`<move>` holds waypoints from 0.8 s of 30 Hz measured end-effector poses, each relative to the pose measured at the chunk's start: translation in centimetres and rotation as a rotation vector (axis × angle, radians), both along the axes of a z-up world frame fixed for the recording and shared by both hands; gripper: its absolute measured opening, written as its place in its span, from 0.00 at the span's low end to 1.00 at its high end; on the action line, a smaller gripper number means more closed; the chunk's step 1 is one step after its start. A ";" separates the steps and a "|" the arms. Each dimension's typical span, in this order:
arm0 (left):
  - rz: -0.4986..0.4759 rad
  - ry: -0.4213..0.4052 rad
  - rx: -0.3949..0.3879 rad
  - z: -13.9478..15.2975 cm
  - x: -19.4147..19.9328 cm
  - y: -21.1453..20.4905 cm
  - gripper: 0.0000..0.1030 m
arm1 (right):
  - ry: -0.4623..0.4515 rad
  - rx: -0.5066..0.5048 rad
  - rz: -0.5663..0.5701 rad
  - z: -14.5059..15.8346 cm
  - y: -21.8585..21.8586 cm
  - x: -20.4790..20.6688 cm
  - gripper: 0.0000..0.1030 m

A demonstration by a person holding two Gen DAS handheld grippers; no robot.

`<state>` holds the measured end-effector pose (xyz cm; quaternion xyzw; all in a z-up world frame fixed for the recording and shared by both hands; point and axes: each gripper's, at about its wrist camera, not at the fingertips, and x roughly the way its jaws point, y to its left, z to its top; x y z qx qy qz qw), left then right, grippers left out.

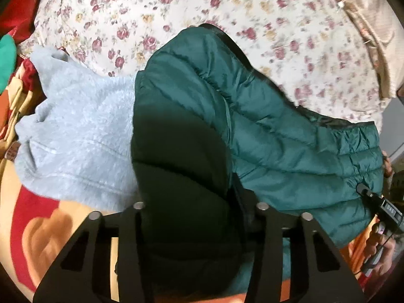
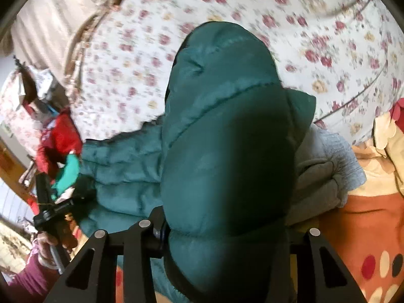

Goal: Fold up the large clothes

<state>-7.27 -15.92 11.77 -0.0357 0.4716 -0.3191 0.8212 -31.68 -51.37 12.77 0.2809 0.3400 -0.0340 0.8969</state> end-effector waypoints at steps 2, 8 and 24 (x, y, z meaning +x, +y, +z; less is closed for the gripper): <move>-0.019 0.006 -0.007 1.0 -1.0 1.1 0.36 | -0.011 0.019 0.014 1.2 0.8 -1.1 0.42; -0.113 -0.011 -0.012 3.9 -6.9 5.5 0.31 | 0.000 0.035 0.089 3.2 3.7 -6.6 0.42; 0.037 -0.068 0.130 1.1 -11.1 9.0 0.85 | 0.244 -0.185 -0.154 -1.4 5.5 -11.2 0.83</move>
